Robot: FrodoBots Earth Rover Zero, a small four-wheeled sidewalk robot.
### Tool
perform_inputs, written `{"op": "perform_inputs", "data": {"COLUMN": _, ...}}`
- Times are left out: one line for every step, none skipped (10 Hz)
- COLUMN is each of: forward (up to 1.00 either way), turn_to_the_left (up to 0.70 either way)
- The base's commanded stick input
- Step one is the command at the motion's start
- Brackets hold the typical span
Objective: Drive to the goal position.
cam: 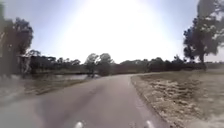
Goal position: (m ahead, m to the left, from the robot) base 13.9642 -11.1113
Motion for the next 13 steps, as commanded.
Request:
{"op": "perform_inputs", "data": {"forward": 1.0, "turn_to_the_left": 0.03}}
{"op": "perform_inputs", "data": {"forward": 1.0, "turn_to_the_left": 0.02}}
{"op": "perform_inputs", "data": {"forward": 1.0, "turn_to_the_left": 0.02}}
{"op": "perform_inputs", "data": {"forward": 1.0, "turn_to_the_left": 0.02}}
{"op": "perform_inputs", "data": {"forward": 1.0, "turn_to_the_left": 0.03}}
{"op": "perform_inputs", "data": {"forward": 1.0, "turn_to_the_left": 0.02}}
{"op": "perform_inputs", "data": {"forward": 1.0, "turn_to_the_left": 0.02}}
{"op": "perform_inputs", "data": {"forward": 1.0, "turn_to_the_left": 0.02}}
{"op": "perform_inputs", "data": {"forward": 1.0, "turn_to_the_left": 0.02}}
{"op": "perform_inputs", "data": {"forward": 1.0, "turn_to_the_left": 0.02}}
{"op": "perform_inputs", "data": {"forward": 1.0, "turn_to_the_left": 0.02}}
{"op": "perform_inputs", "data": {"forward": 0.99, "turn_to_the_left": 0.03}}
{"op": "perform_inputs", "data": {"forward": 0.98, "turn_to_the_left": 0.03}}
